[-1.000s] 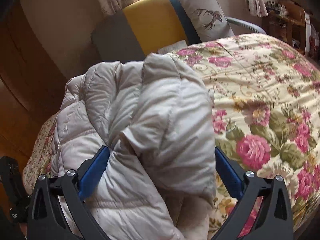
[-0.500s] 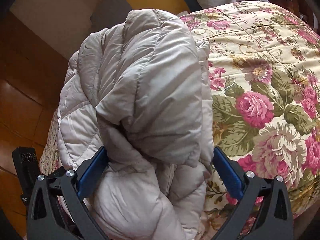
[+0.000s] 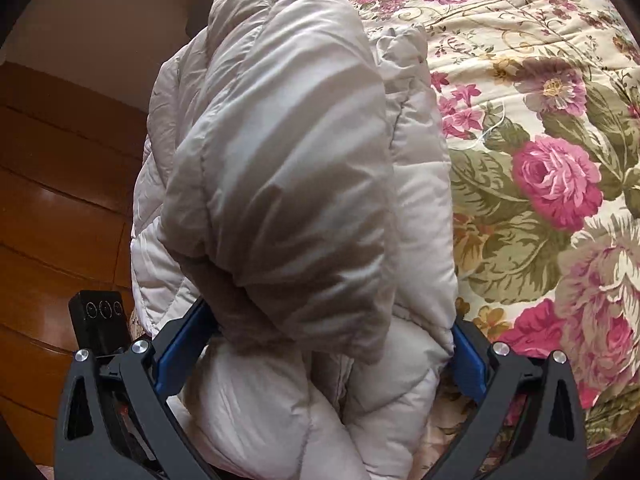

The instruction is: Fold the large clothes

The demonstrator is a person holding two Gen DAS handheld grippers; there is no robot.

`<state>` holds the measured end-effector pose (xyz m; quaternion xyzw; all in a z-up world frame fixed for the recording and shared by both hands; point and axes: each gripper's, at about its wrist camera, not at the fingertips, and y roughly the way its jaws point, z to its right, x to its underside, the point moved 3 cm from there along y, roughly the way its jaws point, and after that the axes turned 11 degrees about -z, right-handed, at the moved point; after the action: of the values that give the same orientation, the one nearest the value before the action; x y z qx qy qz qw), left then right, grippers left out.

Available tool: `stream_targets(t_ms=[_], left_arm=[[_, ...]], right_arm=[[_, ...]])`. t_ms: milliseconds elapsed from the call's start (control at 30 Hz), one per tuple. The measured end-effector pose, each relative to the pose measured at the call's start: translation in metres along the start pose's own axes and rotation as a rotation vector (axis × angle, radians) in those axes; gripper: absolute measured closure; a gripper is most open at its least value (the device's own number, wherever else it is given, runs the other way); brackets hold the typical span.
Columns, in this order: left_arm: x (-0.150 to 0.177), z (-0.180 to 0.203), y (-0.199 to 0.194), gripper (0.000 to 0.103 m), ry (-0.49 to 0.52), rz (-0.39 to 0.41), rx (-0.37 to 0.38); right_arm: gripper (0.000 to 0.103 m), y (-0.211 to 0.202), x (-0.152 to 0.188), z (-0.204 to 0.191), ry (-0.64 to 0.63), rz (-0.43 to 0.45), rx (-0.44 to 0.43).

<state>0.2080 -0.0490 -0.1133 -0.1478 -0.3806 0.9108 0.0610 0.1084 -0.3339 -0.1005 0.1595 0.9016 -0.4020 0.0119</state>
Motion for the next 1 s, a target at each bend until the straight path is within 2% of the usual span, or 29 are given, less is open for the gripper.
stream_targets(t_ms=[67,367,533,667,700,767,867,1000], left_arm=[[0.001,0.002,0.008,0.003,0.000,-0.019,0.021],[0.005,0.017,0.020,0.003,0.056,-0.024,-0.014],[-0.007,0.028,0.010,0.005,0.099,0.002,-0.033],[-0.007,0.032,0.018,0.005,0.105,0.015,-0.059],[-0.006,0.036,0.019,0.006,0.116,0.025,-0.077],[-0.003,0.051,0.017,0.017,0.176,0.059,-0.142],[0.003,0.080,0.009,0.028,0.320,0.134,-0.260],[0.007,0.103,0.003,0.037,0.405,0.188,-0.321]], right_arm=[[0.002,0.004,-0.003,0.001,-0.002,-0.007,-0.019],[0.002,0.017,-0.020,-0.002,-0.035,-0.021,-0.049],[0.002,0.011,-0.009,0.003,-0.072,-0.030,-0.071],[0.002,0.017,-0.005,0.002,-0.096,-0.004,-0.053],[0.002,0.018,-0.004,0.000,-0.103,0.006,-0.049],[0.002,0.019,-0.002,-0.004,-0.120,0.021,-0.047],[0.005,0.019,-0.003,-0.001,-0.114,0.046,-0.066],[0.015,0.011,0.007,0.000,-0.117,0.090,-0.096]])
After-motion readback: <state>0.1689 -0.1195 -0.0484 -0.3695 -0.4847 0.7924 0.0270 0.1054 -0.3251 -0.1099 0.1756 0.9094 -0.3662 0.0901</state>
